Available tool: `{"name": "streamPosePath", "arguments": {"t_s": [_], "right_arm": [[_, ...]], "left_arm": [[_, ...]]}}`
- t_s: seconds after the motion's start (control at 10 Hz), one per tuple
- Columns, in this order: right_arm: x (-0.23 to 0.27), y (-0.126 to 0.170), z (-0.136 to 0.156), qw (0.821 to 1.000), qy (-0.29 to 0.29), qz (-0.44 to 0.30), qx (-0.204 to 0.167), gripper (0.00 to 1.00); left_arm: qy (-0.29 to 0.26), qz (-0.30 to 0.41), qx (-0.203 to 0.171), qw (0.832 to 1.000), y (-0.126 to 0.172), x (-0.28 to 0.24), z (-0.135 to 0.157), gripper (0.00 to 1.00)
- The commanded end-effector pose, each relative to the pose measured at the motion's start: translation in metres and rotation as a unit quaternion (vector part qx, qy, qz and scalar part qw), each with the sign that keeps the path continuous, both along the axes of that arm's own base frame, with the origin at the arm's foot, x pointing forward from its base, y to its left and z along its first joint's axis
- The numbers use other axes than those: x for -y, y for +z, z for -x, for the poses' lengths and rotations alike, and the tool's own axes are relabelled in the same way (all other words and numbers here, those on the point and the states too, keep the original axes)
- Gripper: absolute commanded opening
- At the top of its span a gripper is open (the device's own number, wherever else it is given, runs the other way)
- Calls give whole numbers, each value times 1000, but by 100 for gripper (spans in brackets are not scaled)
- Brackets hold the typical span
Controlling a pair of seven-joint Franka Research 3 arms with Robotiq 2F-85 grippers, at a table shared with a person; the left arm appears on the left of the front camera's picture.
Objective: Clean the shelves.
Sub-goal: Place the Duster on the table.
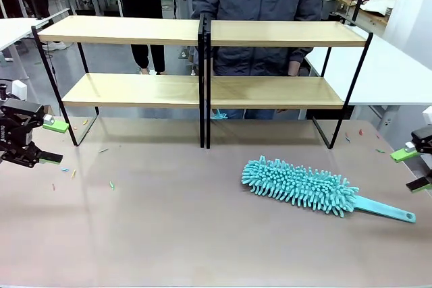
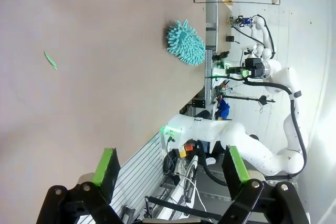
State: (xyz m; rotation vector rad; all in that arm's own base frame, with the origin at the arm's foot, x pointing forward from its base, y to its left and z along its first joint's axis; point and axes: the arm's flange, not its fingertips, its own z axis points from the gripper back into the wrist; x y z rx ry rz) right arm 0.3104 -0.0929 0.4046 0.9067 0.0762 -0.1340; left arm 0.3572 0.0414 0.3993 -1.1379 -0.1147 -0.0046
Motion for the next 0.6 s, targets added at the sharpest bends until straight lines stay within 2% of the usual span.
{"name": "streamPosePath", "arguments": {"t_s": [0.0,0.5], "right_arm": [[2,-1,0,1000,6,12,16,100],[2,-1,0,1000,6,12,16,100]], "left_arm": [[0,11,13,1000,-1,2,1,100],[0,11,13,1000,-1,2,1,100]]}}
